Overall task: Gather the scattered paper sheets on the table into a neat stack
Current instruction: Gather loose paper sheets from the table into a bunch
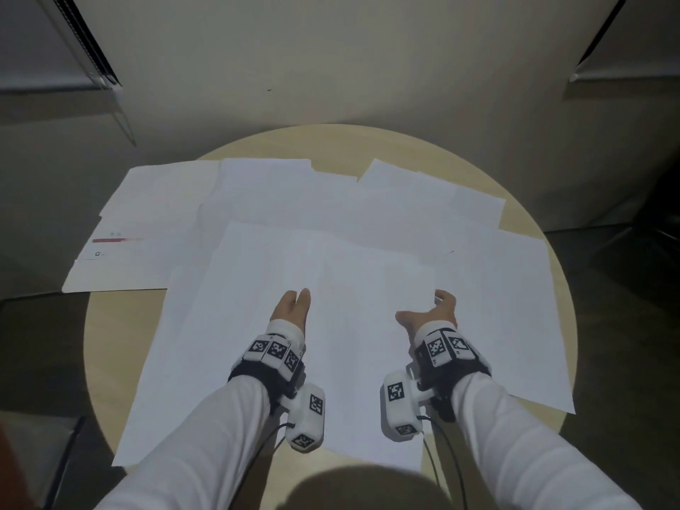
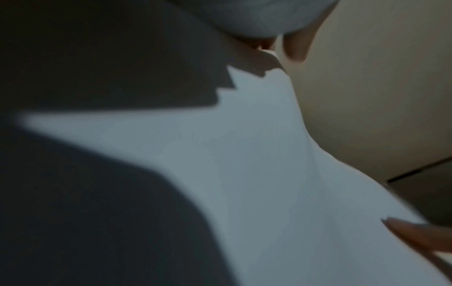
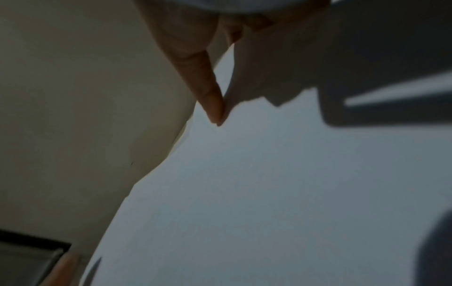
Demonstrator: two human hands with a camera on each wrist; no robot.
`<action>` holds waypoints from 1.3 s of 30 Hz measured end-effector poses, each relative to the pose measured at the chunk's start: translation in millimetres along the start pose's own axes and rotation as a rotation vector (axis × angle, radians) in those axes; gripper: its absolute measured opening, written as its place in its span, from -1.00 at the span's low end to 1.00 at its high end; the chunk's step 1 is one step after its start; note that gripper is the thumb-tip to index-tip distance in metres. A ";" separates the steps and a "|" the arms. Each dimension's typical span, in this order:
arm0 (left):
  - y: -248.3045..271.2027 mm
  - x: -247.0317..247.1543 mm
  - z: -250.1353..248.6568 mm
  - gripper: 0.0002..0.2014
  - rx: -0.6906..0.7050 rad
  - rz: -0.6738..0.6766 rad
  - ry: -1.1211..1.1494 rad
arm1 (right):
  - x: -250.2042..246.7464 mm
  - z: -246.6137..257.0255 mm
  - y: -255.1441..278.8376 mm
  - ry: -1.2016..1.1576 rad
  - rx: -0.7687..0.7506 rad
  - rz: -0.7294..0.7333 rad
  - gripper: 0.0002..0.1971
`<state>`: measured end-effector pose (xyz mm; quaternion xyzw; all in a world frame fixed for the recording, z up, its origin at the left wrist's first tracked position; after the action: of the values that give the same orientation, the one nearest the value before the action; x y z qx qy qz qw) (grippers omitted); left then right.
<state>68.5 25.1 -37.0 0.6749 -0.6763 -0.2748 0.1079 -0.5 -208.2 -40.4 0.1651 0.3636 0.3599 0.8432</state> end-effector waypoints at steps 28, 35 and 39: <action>-13.3 -20.6 -10.9 -0.21 -0.065 -0.150 -0.446 | 7.0 16.2 -10.2 0.266 -0.071 0.060 -0.64; -5.4 -9.7 -13.5 -0.78 0.039 0.071 -0.223 | 19.6 9.5 -3.1 0.256 -0.008 0.119 -0.73; -3.8 -15.1 -24.8 -0.67 0.120 0.095 -0.036 | 14.6 12.2 6.4 0.193 -0.043 0.010 -0.56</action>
<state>85.5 34.4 -15.1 0.6424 -0.7245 -0.2404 0.0678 12.3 -193.4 -35.9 0.1132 0.4345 0.3861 0.8058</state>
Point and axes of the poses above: each hand's wrist, its own y-axis away from the middle knuckle, its own x-axis out of the palm, z = x × y, the point moved 5 cm from there along -y, towards the middle knuckle, and after that the axes turned 2 degrees about y, right-handed, at the moved point
